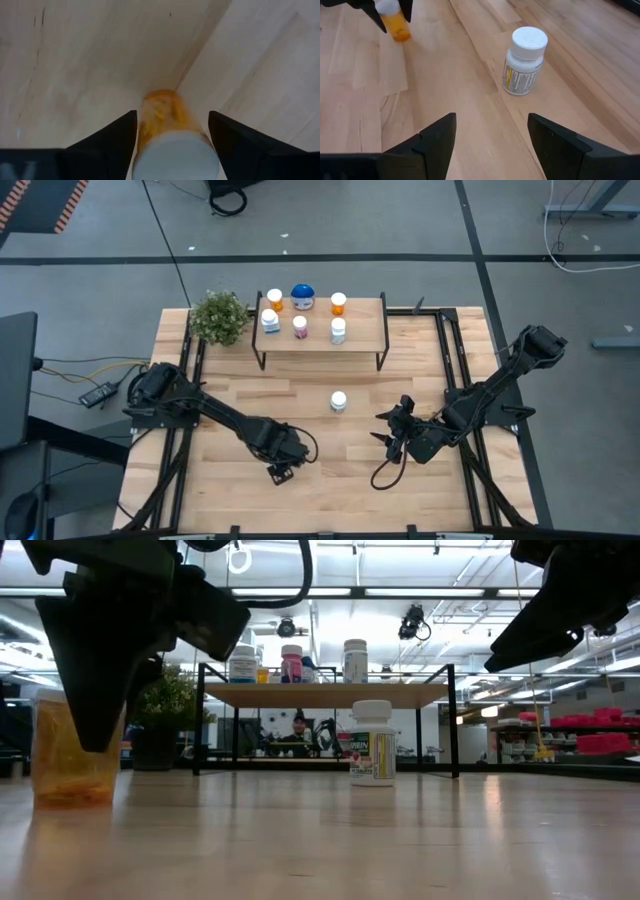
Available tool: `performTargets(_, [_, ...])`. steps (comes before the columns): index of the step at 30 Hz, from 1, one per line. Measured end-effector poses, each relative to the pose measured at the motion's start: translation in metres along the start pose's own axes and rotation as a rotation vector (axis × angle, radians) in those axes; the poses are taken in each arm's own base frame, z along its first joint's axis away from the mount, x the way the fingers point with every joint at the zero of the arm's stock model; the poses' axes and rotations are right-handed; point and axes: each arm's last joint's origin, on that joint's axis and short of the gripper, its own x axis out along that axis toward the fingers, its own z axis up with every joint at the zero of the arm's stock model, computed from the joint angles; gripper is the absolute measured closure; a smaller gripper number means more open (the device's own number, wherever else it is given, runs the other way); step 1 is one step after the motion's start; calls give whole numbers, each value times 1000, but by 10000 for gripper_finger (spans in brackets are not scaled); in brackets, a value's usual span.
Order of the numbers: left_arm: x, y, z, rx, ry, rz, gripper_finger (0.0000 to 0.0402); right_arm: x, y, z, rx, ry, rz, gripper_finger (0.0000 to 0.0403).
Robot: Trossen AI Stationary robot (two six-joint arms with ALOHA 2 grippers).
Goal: Pick and place medicine bottles onto shelf by color
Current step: Move the orange pill bottle to the center of the table
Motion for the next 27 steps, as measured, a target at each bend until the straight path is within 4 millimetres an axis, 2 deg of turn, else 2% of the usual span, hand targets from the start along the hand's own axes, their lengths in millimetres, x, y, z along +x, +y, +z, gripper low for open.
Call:
performTargets(7, [-2,0,-1,5,1,1,127,-2,2,-2,-5,3,15,148])
performTargets(17, [-6,6,-3,25,55,15,73,-3,3,-2,-5,3,19,148])
performTargets(22, [-20,-1,3,36,37,-34,65,-3,3,-3,-8,4,18,148])
performTargets(27, [-43,-5,8,46,15,-6,65,-3,3,-3,-8,4,18,148])
